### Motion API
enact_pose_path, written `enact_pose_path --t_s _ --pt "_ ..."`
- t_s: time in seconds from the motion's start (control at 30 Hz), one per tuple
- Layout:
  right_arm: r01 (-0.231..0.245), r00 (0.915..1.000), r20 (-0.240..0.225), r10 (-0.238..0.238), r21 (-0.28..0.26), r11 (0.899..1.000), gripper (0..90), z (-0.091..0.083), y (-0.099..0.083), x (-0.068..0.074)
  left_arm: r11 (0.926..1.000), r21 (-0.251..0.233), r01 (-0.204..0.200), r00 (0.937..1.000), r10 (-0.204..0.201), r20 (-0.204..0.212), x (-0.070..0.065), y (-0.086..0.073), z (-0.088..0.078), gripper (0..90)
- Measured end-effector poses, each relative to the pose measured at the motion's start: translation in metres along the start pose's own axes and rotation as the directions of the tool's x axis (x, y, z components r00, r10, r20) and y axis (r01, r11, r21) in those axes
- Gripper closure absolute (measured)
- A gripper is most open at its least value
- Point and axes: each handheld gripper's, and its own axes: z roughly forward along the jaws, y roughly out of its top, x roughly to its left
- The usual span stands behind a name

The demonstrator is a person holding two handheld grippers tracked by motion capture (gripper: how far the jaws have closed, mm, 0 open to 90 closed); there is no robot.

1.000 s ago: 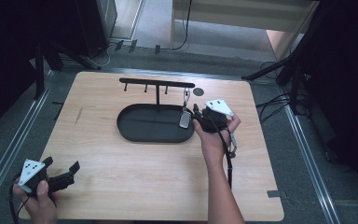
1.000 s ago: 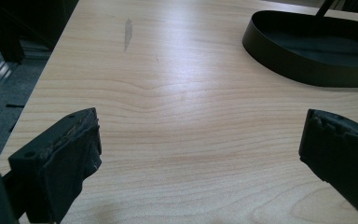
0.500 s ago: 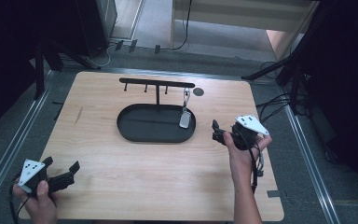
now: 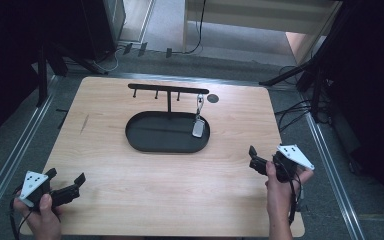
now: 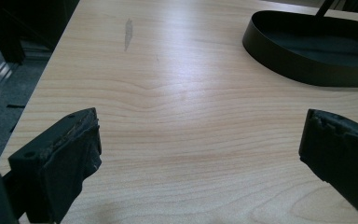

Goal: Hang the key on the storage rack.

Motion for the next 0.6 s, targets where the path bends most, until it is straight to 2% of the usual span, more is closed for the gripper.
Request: enact_pose_path --t_s 0.13,0.47,0.6 --pt "-0.018 0.9995 0.024 0.018 0.015 1.0 0.0 -0.009 -0.017 -0.017 1.0 -0.001 0.0 1.0 0.0 0.0 0.0 0.0 0.0 0.0" --pt "-0.036 0.9974 0.063 0.035 0.008 0.999 0.0 -0.024 -0.045 -0.039 1.0 -0.002 0.001 1.0 -0.001 -0.003 0.0 0.0 0.0 0.0" --pt "-0.069 0.9934 0.091 0.07 -0.009 0.998 0.0 -0.034 -0.062 -0.052 1.0 -0.003 0.002 1.0 -0.002 -0.007 0.001 0.0 0.0 0.0"
